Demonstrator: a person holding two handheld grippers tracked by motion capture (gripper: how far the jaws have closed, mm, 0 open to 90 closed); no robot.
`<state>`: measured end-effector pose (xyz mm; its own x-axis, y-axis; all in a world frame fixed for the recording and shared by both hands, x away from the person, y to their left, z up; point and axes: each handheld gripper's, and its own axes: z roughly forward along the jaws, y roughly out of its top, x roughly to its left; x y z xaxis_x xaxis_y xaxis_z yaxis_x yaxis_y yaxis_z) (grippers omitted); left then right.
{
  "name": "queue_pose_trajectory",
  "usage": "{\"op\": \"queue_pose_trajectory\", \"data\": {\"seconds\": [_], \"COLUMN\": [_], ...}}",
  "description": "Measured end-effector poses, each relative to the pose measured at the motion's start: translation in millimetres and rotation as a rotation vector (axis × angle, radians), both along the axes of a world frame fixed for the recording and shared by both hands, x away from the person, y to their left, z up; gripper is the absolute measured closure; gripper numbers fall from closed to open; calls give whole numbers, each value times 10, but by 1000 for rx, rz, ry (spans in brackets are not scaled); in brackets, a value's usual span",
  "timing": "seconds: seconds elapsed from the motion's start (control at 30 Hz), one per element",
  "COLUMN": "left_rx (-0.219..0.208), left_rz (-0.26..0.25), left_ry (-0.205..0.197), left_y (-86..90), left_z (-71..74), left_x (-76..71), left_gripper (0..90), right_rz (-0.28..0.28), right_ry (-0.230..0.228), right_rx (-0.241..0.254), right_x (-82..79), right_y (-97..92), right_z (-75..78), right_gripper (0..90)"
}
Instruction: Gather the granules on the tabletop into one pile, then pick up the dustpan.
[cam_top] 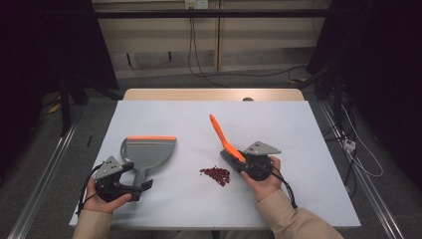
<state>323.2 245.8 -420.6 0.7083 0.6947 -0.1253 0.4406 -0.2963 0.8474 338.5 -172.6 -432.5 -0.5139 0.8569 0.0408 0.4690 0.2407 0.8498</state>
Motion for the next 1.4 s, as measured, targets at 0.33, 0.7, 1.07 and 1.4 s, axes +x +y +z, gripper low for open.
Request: {"op": "queue_pose_trajectory", "data": {"seconds": [0.33, 0.7, 1.07, 1.4], "left_rx": [8, 41, 84, 88], "left_rz": [17, 50, 125, 170], "left_ry": [8, 32, 60, 102], "left_y": [55, 84, 123, 195], "left_z": [-21, -79, -162, -188], "left_x": [-34, -36, 8, 25], "left_gripper": [49, 52, 67, 83], "right_rz": [-52, -68, -75, -78], "right_ry": [-61, -55, -74, -83], "right_rx": [-22, 26, 76, 80], "right_x": [-56, -9, -8, -26], "right_y": [356, 181, -113, -296], "right_z": [-56, -15, 99, 111], "right_gripper": [714, 714, 714, 714]}}
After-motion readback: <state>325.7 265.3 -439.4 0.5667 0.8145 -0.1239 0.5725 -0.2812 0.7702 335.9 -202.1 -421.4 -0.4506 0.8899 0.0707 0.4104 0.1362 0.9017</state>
